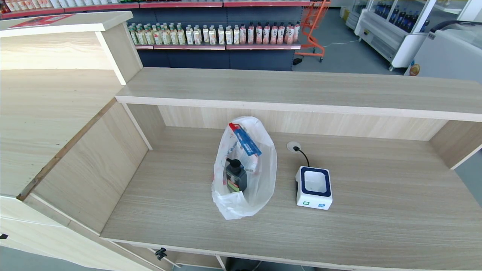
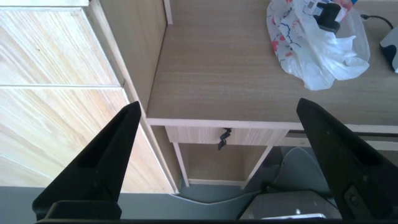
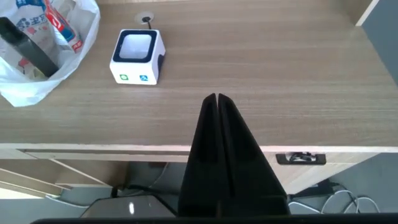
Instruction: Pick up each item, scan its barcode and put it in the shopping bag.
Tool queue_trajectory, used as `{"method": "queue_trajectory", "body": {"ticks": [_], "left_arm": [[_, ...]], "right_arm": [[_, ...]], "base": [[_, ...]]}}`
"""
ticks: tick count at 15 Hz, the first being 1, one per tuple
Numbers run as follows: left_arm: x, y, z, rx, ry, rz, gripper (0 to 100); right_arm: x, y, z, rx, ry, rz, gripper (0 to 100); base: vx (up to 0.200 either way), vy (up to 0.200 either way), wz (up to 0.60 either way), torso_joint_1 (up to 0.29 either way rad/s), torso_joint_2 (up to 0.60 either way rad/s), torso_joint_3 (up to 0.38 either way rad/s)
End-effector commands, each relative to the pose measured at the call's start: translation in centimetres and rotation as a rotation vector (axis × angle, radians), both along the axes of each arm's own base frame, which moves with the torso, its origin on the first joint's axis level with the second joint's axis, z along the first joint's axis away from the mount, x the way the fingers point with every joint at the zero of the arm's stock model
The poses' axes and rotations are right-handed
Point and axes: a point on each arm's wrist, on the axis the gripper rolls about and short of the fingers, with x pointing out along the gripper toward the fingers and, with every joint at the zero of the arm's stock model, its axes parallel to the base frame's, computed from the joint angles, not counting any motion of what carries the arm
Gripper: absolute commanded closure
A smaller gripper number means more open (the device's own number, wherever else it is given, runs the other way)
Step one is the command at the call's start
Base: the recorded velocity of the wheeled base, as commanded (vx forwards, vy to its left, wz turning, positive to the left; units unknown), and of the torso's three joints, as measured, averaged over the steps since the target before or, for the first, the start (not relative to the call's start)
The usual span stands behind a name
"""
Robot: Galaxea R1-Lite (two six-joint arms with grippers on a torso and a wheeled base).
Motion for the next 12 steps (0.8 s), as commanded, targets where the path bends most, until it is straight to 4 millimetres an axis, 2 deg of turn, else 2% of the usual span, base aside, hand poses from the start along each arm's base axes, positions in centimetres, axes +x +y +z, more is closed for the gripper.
{"method": "queue_trajectory", "body": {"ticks": [1,8,12], "left_arm": [[0.0,0.0,0.0,0.005,0.0,0.0,0],[0.01,0.0,0.0,-0.021,0.003,0.0,0],[0.0,0.0,0.0,-0.006,0.0,0.0,0]], "right_arm": [[0.03,0.0,0.01,0.0,0.003,0.001,100],[0.03,0.0,0.01,0.0,0.003,0.0,100],[0.03,0.0,0.01,0.0,0.003,0.0,100]], "base": [[0.0,-0.2,0.0,0.002,0.01,-0.002],[0.0,0.0,0.0,0.0,0.0,0.0],[0.2,-0.2,0.0,-0.002,0.0,-0.001]]}}
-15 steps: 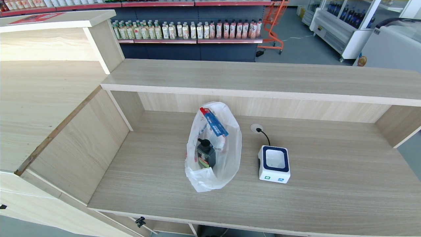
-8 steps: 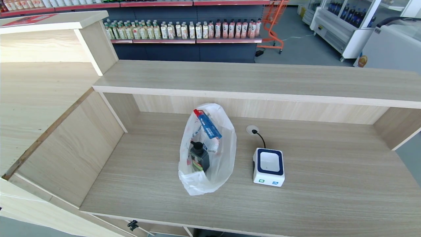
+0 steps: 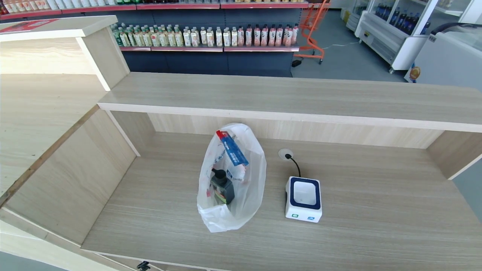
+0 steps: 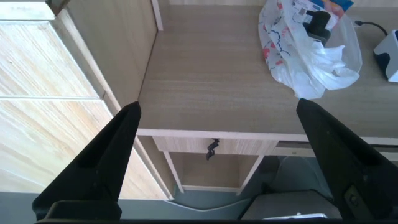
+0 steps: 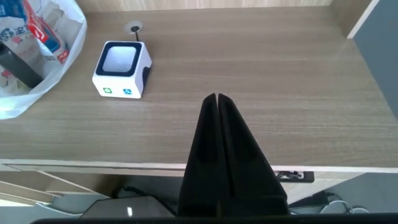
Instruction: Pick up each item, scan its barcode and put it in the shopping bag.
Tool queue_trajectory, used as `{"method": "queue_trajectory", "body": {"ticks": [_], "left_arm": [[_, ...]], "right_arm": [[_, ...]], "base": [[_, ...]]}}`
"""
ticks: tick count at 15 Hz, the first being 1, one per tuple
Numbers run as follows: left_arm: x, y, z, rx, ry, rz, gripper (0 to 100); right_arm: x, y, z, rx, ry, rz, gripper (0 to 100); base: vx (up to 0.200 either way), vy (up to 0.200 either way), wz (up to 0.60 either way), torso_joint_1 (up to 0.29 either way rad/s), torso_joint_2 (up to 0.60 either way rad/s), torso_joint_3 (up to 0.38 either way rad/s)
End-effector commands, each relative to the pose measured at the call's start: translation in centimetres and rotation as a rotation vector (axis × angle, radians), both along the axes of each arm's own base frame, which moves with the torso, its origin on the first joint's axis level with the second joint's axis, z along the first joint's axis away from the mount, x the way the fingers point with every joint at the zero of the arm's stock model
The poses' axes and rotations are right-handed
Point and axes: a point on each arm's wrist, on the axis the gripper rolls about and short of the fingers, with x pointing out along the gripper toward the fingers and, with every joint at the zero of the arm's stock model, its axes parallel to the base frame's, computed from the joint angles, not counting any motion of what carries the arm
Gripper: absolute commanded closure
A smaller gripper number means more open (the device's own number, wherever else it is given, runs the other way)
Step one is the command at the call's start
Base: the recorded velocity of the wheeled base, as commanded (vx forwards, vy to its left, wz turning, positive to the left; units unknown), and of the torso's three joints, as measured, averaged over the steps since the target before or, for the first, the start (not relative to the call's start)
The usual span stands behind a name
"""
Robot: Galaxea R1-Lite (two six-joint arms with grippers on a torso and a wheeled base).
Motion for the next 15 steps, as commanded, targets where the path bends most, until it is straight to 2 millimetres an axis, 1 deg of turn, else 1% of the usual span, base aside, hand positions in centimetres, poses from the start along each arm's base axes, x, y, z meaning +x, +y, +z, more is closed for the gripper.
{"method": "queue_trajectory", "body": {"ticks": [1,15], "left_arm": [[0.01,0.0,0.0,-0.011,0.002,0.0,0],[0.01,0.0,0.0,-0.012,0.002,0.0,0]], "right_arm": [[0.03,0.0,0.01,0.0,0.003,0.0,100],[0.03,0.0,0.01,0.001,0.003,0.001,100]], "base": [[0.0,0.0,0.0,0.0,0.0,0.0],[0.0,0.0,0.0,0.0,0.0,0.0]]}}
